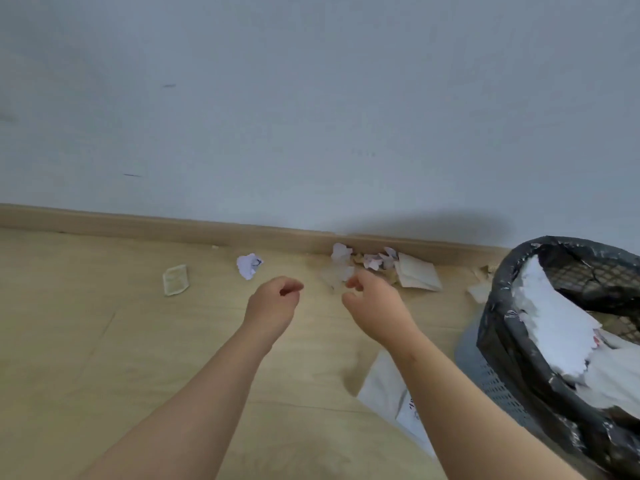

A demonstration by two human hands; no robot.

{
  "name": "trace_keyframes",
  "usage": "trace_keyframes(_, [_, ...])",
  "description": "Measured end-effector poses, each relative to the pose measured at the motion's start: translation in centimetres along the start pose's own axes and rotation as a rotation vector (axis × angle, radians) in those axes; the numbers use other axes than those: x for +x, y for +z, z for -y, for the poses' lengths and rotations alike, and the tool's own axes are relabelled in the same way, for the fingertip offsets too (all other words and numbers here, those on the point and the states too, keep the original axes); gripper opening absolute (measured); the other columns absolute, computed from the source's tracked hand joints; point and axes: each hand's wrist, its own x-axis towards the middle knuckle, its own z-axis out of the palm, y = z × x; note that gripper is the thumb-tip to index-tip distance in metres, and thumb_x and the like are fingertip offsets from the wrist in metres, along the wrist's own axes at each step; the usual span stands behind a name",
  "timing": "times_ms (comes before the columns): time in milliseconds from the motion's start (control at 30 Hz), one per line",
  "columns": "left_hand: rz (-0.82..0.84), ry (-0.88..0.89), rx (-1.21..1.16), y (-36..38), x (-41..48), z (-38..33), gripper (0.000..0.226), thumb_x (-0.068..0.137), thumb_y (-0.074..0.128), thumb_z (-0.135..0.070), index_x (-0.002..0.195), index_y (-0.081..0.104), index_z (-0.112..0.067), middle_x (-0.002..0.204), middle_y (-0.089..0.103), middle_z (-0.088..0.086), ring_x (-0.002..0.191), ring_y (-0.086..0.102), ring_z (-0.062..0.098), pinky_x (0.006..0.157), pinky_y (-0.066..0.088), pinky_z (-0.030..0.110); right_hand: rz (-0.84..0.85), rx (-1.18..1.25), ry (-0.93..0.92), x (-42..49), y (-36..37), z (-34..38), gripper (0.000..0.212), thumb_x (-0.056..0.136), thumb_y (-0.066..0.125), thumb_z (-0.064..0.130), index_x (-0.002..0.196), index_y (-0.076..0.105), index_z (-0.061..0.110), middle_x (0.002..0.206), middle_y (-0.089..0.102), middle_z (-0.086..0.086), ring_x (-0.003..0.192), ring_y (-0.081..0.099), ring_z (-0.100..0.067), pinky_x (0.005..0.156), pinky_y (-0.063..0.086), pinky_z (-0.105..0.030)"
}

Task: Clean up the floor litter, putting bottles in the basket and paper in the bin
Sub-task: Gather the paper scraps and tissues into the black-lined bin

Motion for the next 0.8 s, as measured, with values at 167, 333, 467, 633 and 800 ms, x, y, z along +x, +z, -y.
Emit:
trace_keyframes(167, [-0.176, -0.196, 0.073, -3.2, 0.8, 7.2, 0.029, 0.088, 0.045, -0.006, 0.105, 0.066, -0.017, 0.113, 0.064, 0.004, 0.089, 0.055, 0.019, 0.071, 0.037, 0.023, 0.209, 0.0, 0.05, 0.7, 6.7, 0.8, 0.04, 0.092, 0.047, 0.025, 0.132, 0.045, 0.021, 0.132, 0.049, -0.004, 0.109, 0.052, -0.021, 0.09, 0.044, -0.032])
trace_keyframes(333, [-0.198, -0.172, 0.407, -7.1, 3.7, 11.6, 0.033, 0.087, 0.049, -0.008, 0.116, 0.062, -0.017, 0.129, 0.051, 0.01, 0.112, 0.051, 0.029, 0.09, 0.04, 0.03, 0.335, -0.269, 0.008, 1.9, 11.5, 0.5, 0.055, 0.091, 0.044, 0.024, 0.144, 0.029, 0.025, 0.146, 0.032, 0.0, 0.127, 0.039, -0.026, 0.1, 0.035, -0.037])
trace_keyframes(467, [-0.19, -0.205, 0.611, -10.4, 7.3, 12.7, 0.042, 0.086, 0.052, -0.016, 0.128, 0.051, -0.021, 0.141, 0.033, 0.008, 0.125, 0.038, 0.033, 0.102, 0.036, 0.036, 0.391, -0.512, -0.018, 3.0, 13.1, 0.2, 0.058, 0.092, 0.042, 0.023, 0.146, 0.022, 0.026, 0.149, 0.026, -0.003, 0.13, 0.035, -0.026, 0.098, 0.035, -0.038])
trace_keyframes(633, [-0.226, -0.217, 0.665, -12.4, 11.3, 12.8, 0.055, 0.085, 0.054, -0.018, 0.136, 0.04, -0.029, 0.153, 0.017, 0.002, 0.135, 0.023, 0.031, 0.106, 0.029, 0.041, 0.412, -0.672, -0.057, 3.2, 13.9, 0.5, 0.064, 0.091, 0.043, 0.021, 0.149, 0.015, 0.019, 0.147, 0.026, -0.008, 0.13, 0.034, -0.027, 0.098, 0.034, -0.034])
trace_keyframes(800, [-0.154, -0.279, 0.685, -11.7, 13.9, 12.9, 0.056, 0.087, 0.05, -0.019, 0.139, 0.034, -0.032, 0.149, 0.025, 0.002, 0.134, 0.024, 0.032, 0.105, 0.029, 0.043, 0.462, -0.714, -0.05, 3.2, 14.7, 1.0, 0.075, 0.092, 0.046, 0.026, 0.152, 0.001, 0.017, 0.151, 0.012, -0.016, 0.133, 0.027, -0.034, 0.097, 0.038, -0.033])
